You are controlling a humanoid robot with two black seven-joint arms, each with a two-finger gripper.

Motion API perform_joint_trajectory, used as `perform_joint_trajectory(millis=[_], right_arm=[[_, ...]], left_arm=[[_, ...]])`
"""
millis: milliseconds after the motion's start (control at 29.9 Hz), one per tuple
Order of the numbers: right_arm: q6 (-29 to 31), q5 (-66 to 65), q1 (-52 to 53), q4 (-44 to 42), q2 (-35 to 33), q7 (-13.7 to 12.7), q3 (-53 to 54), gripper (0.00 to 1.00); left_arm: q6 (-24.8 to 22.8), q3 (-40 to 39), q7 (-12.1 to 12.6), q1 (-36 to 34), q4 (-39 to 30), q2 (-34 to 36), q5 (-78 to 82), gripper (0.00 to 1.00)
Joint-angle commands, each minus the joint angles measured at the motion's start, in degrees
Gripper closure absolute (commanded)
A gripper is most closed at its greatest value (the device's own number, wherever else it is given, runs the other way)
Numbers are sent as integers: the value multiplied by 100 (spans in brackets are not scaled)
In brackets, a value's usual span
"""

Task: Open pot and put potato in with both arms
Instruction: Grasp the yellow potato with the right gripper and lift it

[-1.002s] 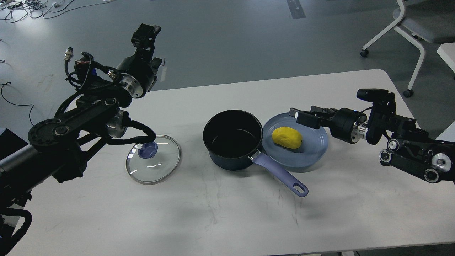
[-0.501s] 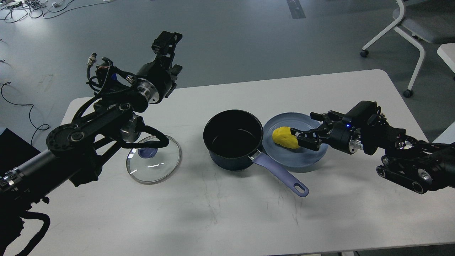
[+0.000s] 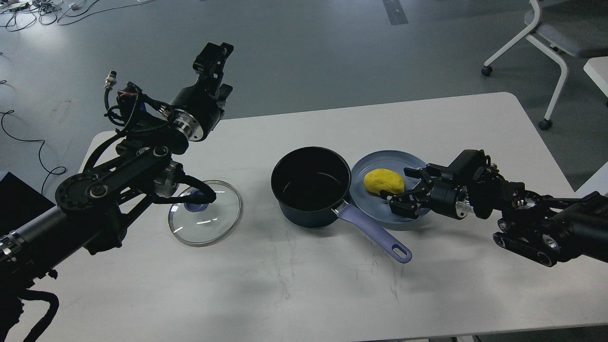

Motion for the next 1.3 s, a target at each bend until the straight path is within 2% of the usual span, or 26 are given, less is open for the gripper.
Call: perform_joint_trajectory(millis=[0, 67, 167, 501, 601, 768, 835, 1270], right_arm=[[-11, 0, 10, -39, 2, 0, -42, 30], [-11, 0, 18, -47, 28, 0, -51, 36], [-20, 0, 27, -91, 160, 0, -60, 44], [-20, 0, 54, -135, 231, 17, -60, 43], [-20, 0, 45, -135, 231, 210, -60, 49], [-37, 0, 71, -83, 222, 342, -60, 52], [-221, 0, 89, -74, 169, 378, -60, 52], [-494, 8, 510, 128, -297, 422, -33, 54]], left_arm=[[9, 1, -53, 79, 0, -15, 135, 2], [9, 1, -210, 122, 0, -6, 144, 2], [9, 1, -264, 140, 0, 38, 144, 2], [9, 10, -281, 149, 0, 109, 179, 2], [9, 10, -281, 193, 0, 82, 346, 2], [9, 10, -387, 228, 0, 47, 408, 2], [9, 10, -396, 228, 0, 38, 408, 2], [35, 36, -396, 219, 0, -23, 417, 2]])
